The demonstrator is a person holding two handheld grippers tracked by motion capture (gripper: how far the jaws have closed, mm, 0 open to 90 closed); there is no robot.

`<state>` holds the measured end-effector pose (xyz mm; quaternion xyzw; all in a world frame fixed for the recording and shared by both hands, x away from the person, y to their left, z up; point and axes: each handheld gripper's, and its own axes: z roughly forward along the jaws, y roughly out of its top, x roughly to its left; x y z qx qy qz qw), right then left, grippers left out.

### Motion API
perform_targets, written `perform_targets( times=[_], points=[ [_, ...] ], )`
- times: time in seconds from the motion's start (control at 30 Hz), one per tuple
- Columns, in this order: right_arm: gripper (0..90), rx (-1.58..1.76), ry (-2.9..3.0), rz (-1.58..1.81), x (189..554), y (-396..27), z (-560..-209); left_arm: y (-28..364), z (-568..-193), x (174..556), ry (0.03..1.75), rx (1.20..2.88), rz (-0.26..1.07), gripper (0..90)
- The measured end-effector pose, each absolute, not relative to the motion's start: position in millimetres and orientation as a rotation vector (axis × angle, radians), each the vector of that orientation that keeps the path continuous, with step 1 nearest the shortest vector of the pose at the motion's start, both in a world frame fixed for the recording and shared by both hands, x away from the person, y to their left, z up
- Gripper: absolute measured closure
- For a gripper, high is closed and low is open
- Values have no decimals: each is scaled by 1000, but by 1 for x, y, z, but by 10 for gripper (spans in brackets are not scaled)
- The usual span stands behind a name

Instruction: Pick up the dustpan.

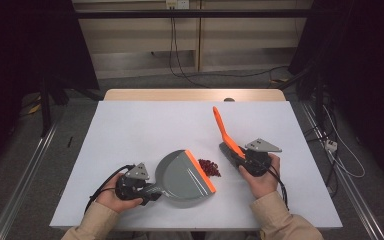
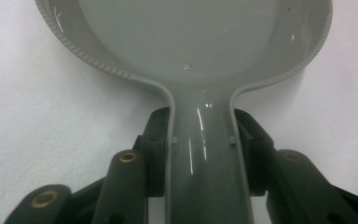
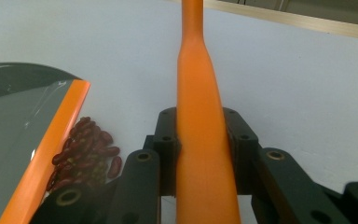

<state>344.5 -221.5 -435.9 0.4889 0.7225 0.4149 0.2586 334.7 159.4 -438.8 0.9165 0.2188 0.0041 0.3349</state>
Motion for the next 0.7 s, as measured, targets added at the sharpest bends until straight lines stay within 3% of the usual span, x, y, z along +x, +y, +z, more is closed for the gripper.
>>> perform_targets(
  times=[0.13, 0.47, 0.7],
  points=[
    [705, 1324, 1976, 1095, 345, -221, -433, 161, -438, 335, 581, 2400, 19, 559],
    [670, 1312, 1986, 1043, 346, -215, -423, 158, -432, 333, 588, 2395, 39, 556],
    [698, 1334, 2014, 993, 352, -211, -414, 152, -431, 333, 595, 2425, 42, 548]
  ],
)
